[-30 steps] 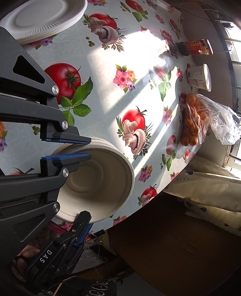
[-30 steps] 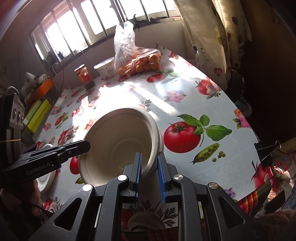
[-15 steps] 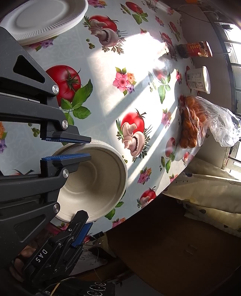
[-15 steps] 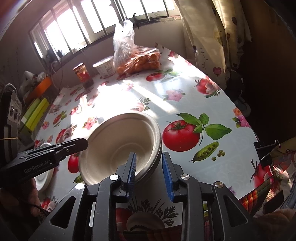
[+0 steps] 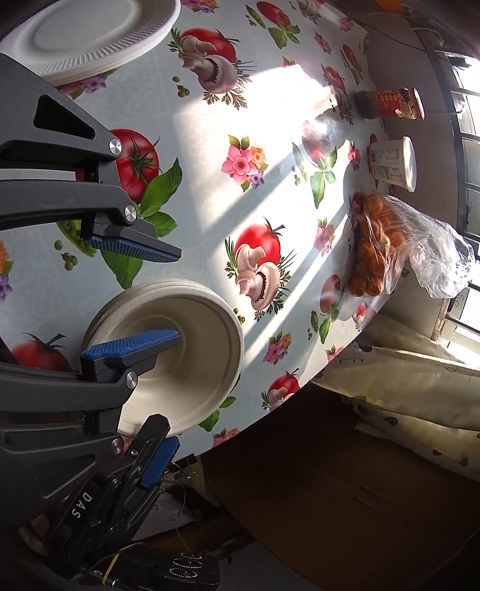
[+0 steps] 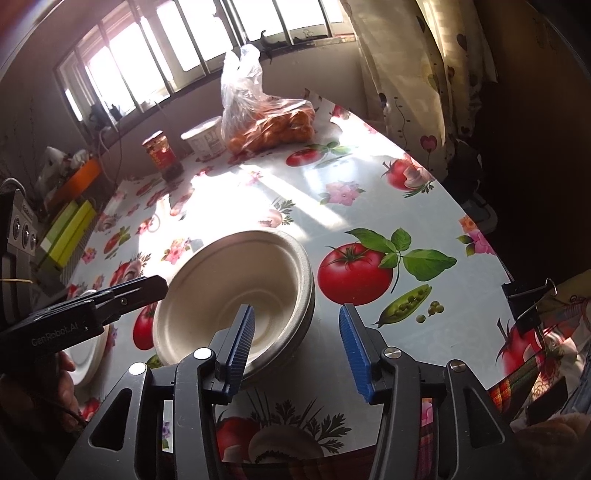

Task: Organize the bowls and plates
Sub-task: 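Open both grippers to release the bowls into the stacks, then grasp the rim of a nested bowl stack with each gripper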

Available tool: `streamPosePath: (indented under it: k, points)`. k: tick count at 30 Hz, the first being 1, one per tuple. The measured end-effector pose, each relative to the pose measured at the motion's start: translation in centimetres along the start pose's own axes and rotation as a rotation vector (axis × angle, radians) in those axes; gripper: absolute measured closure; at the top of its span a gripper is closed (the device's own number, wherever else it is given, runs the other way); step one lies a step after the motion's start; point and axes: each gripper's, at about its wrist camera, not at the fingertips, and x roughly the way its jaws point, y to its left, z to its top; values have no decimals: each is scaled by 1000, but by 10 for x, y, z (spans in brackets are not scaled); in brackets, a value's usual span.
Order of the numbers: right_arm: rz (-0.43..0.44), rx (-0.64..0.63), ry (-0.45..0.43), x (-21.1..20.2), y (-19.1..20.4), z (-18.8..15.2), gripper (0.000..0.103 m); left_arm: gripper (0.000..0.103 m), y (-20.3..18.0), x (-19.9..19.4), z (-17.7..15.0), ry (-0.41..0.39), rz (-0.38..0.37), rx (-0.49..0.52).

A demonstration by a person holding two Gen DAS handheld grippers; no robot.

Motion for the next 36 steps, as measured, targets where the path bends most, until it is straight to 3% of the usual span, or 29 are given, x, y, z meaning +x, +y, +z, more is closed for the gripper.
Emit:
streamPosePath:
  k: [14,23,29,36]
  points:
    - [66,56,32,15,-9,3,54,62,11,15,-1,28,-49,-78]
    - [84,41,42,20,-5,5,54,62,10,23,-1,54,-67,-69]
    - [89,49,42,22,-6,5,63,62,8,25,-3,56,-63,-60]
    - [95,56,53,26,-7,3,70,75,5,28,-4,63,-58,-47]
